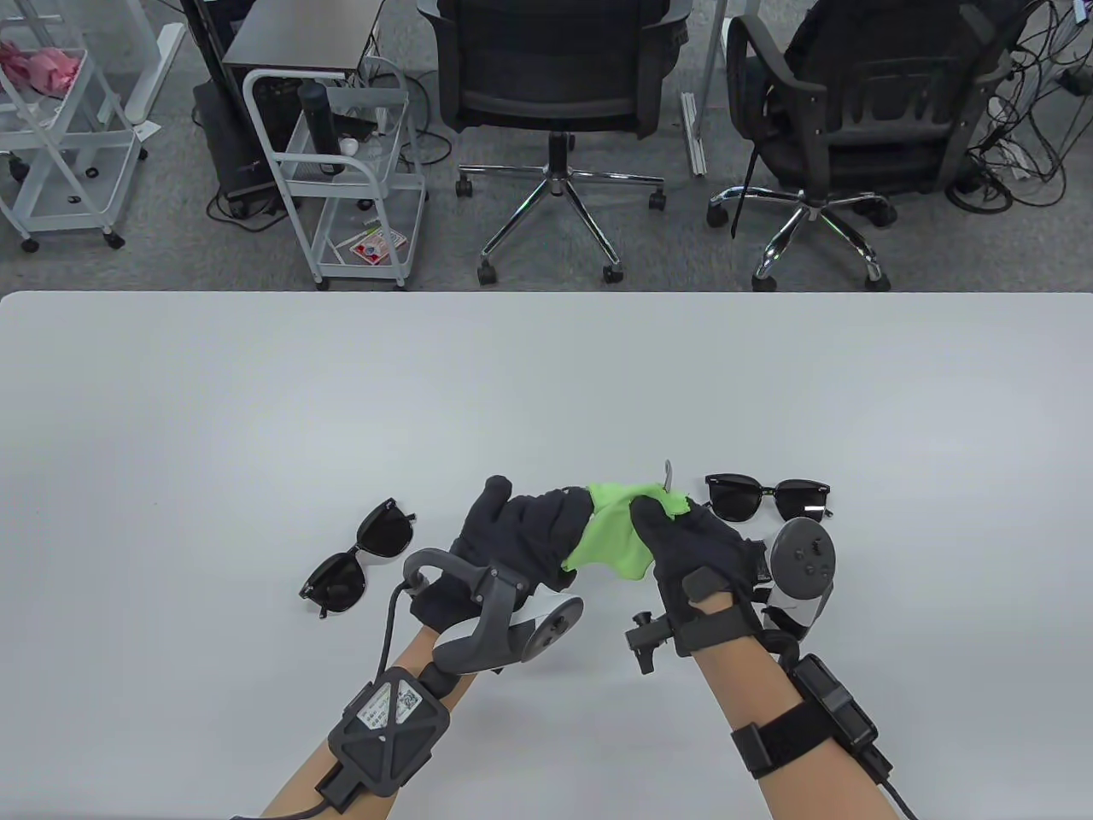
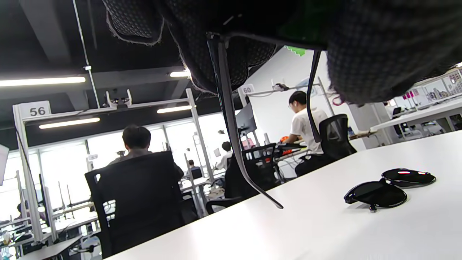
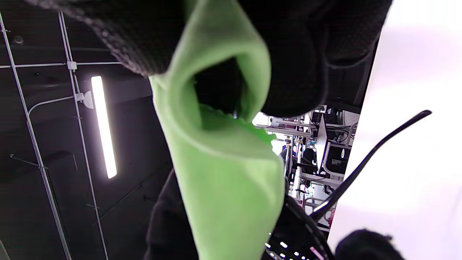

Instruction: Dust sunglasses

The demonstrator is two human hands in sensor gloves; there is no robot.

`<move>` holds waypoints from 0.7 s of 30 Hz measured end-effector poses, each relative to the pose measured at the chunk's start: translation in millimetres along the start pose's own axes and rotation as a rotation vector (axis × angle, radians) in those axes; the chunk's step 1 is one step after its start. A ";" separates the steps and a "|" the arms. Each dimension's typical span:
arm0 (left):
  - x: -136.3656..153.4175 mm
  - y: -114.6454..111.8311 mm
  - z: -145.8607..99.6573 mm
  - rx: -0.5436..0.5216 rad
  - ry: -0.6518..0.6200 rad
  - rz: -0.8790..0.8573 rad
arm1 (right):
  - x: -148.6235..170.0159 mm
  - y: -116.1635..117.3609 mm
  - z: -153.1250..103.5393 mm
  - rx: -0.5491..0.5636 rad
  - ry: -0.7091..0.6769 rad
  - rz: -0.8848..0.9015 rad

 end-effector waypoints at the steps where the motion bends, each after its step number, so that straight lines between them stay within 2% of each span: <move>1: 0.6 0.1 -0.1 0.000 -0.001 0.010 | 0.1 1.0 -0.1 -0.011 0.003 0.000; 5: 6.8 -7.7 -1.9 0.013 -0.009 0.072 | 9.5 6.0 0.4 -0.146 0.090 0.040; 11: 6.0 -9.5 -2.5 0.013 -0.016 0.092 | 5.7 3.9 0.4 -0.029 0.050 -0.120; 16: 4.3 -6.4 -1.7 0.014 -0.021 0.049 | 3.5 -0.3 0.0 -0.004 0.025 -0.101; 18: 4.8 -7.0 -1.8 0.016 -0.023 0.058 | 3.8 -0.2 0.4 -0.029 0.043 -0.088; 21: 8.9 -11.6 -4.8 0.021 -0.031 0.092 | 11.7 2.5 1.8 -0.149 0.126 -0.012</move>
Point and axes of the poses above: the tracker on the back of each hand, its own x axis roughly to the little-finger side, its own z axis roughly from the wrist to the fingertips, y = z × x, the point moved 1 cm from there along z, roughly from the wrist to the fingertips, and after that the axes turned 13 degrees about z, right-handed, at the moved point
